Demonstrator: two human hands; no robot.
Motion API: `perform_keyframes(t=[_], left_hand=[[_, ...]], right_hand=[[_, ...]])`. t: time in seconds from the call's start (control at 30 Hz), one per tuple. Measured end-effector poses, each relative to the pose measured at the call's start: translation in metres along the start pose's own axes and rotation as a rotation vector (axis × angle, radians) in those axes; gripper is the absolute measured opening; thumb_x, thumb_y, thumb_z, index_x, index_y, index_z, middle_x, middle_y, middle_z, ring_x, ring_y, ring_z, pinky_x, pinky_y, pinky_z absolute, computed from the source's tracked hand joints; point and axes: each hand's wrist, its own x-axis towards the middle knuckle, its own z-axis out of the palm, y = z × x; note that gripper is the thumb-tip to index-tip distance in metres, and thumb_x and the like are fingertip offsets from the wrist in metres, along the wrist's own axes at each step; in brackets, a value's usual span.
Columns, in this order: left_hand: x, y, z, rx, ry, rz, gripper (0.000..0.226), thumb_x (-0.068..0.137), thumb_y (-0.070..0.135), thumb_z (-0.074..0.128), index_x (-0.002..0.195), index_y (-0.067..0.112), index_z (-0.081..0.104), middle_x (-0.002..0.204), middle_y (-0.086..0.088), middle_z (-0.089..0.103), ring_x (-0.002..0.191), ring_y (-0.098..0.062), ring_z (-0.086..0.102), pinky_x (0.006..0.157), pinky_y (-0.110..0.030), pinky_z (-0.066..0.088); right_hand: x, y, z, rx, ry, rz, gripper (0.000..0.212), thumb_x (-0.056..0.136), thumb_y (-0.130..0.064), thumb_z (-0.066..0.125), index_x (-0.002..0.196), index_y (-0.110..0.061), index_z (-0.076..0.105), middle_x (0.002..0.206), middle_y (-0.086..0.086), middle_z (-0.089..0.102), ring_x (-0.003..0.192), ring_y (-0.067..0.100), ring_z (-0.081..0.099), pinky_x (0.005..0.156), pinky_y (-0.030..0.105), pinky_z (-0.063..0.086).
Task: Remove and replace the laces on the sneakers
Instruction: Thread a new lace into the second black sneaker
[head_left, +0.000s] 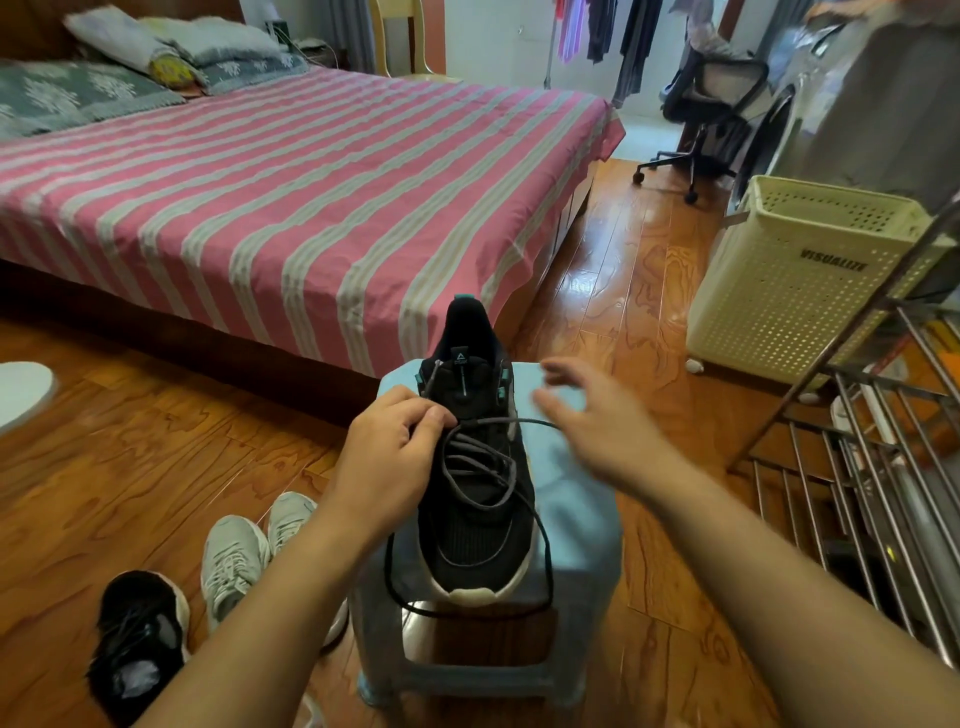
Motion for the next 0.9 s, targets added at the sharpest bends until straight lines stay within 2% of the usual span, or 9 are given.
perform_keyframes(t=[0.1,0.17,0.3,0.4,0.47,0.53,0.67,0.8,0.9], left_hand=[[0.000,-0.001,-0.001,-0.002,-0.007,-0.009,0.026,0.103,0.018,0.057,0.087,0.019,0.078,0.089,0.008,0.062,0.088,-0.005,0.060,0.074,-0.013,0.043],[0.000,-0.001,-0.002,-0.008,0.002,-0.017,0.027,0.102,0.017,0.057,0.085,0.019,0.078,0.087,0.008,0.062,0.086,-0.005,0.060,0.072,-0.012,0.042],[0.000,-0.002,-0.004,-0.010,0.020,-0.017,0.027,0.102,0.017,0.056,0.085,0.020,0.077,0.088,0.006,0.063,0.086,-0.004,0.059,0.070,-0.010,0.041],[-0.001,0.000,-0.001,0.016,0.003,0.018,0.025,0.103,0.018,0.056,0.088,0.021,0.077,0.090,0.009,0.063,0.089,-0.003,0.060,0.074,-0.012,0.043],[0.000,-0.001,0.000,0.053,0.022,0.035,0.025,0.103,0.018,0.056,0.088,0.021,0.076,0.090,0.010,0.063,0.089,-0.003,0.059,0.074,-0.014,0.043],[0.000,-0.002,-0.001,0.049,0.029,0.039,0.022,0.102,0.017,0.058,0.089,0.020,0.076,0.089,0.011,0.063,0.089,-0.002,0.059,0.073,-0.013,0.042],[-0.005,0.004,-0.002,-0.042,0.020,0.012,0.020,0.099,0.009,0.061,0.105,0.019,0.077,0.099,0.011,0.065,0.094,-0.002,0.062,0.079,-0.011,0.046],[-0.010,0.009,-0.012,-0.278,0.044,-0.086,0.034,0.101,-0.007,0.049,0.110,0.014,0.075,0.097,0.001,0.070,0.079,-0.014,0.068,0.074,-0.023,0.055],[-0.023,0.022,-0.017,-0.467,-0.153,-0.189,0.033,0.102,-0.008,0.046,0.103,0.010,0.074,0.087,-0.005,0.071,0.066,-0.023,0.066,0.063,-0.033,0.058]], right_hand=[[-0.015,-0.015,0.035,-0.188,-0.009,-0.137,0.019,0.099,-0.034,0.060,0.108,-0.019,0.067,0.099,0.005,0.069,0.092,0.024,0.061,0.072,0.032,0.040],[-0.008,0.001,0.028,-0.110,0.085,-0.104,0.017,0.099,-0.029,0.059,0.090,-0.019,0.069,0.080,0.004,0.067,0.074,0.023,0.060,0.061,0.032,0.036],[0.015,0.062,-0.035,0.194,0.480,0.502,0.024,0.099,-0.027,0.054,0.089,-0.015,0.072,0.086,0.006,0.069,0.076,0.023,0.062,0.064,0.032,0.049],[0.005,0.094,-0.051,0.046,0.472,0.767,0.022,0.097,-0.028,0.057,0.103,-0.017,0.075,0.105,0.010,0.070,0.094,0.030,0.063,0.079,0.037,0.052],[0.007,0.091,-0.041,-0.157,0.362,0.717,0.029,0.098,-0.024,0.054,0.122,-0.020,0.069,0.121,0.010,0.067,0.107,0.032,0.061,0.083,0.036,0.049],[0.011,0.070,-0.030,-0.149,0.224,0.523,0.049,0.096,-0.020,0.057,0.144,-0.024,0.052,0.139,0.010,0.057,0.121,0.031,0.056,0.092,0.037,0.047],[0.000,0.019,0.006,-0.032,-0.173,0.114,0.061,0.094,-0.023,0.065,0.151,-0.027,0.042,0.140,0.001,0.054,0.124,0.019,0.052,0.102,0.030,0.041],[-0.012,-0.004,0.013,-0.130,-0.074,0.109,0.040,0.096,-0.010,0.048,0.132,-0.024,0.059,0.121,0.001,0.066,0.104,0.017,0.060,0.086,0.028,0.047],[-0.017,-0.016,0.008,-0.084,-0.048,0.077,0.028,0.099,-0.014,0.045,0.114,-0.023,0.067,0.101,0.000,0.071,0.092,0.019,0.064,0.082,0.038,0.054]])
